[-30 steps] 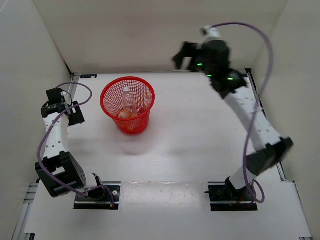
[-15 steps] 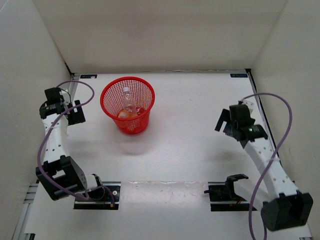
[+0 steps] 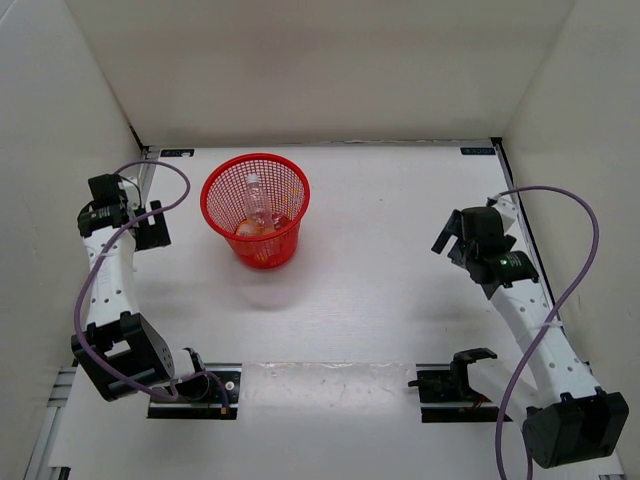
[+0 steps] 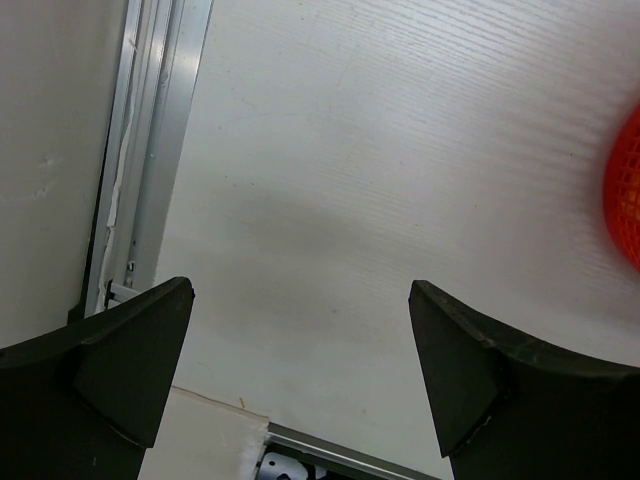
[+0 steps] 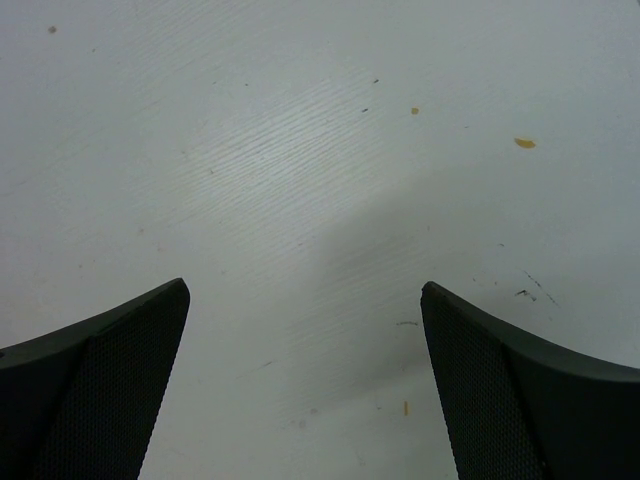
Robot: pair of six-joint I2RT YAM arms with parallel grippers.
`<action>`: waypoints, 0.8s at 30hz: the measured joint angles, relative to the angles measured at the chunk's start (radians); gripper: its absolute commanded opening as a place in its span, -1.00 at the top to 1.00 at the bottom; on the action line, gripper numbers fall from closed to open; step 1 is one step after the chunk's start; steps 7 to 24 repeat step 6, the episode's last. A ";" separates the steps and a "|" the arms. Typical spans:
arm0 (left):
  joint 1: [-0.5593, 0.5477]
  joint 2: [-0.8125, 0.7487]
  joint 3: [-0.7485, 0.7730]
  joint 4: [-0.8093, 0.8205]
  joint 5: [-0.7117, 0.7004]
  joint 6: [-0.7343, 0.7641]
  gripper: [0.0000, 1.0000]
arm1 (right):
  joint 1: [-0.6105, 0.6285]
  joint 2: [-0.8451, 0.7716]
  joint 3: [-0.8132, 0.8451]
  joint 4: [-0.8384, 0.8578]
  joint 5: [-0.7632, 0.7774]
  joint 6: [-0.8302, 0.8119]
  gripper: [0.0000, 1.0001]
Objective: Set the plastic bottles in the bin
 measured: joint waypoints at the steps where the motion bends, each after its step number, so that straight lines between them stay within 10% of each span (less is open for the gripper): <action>1: 0.000 0.000 -0.002 0.000 0.000 0.000 -1.00 | 0.000 0.005 0.005 -0.002 -0.005 0.000 -1.00; 24: 0.000 -0.005 -0.022 -0.003 0.000 -0.003 -1.00 | 0.000 0.021 0.038 -0.019 -0.011 0.014 -1.00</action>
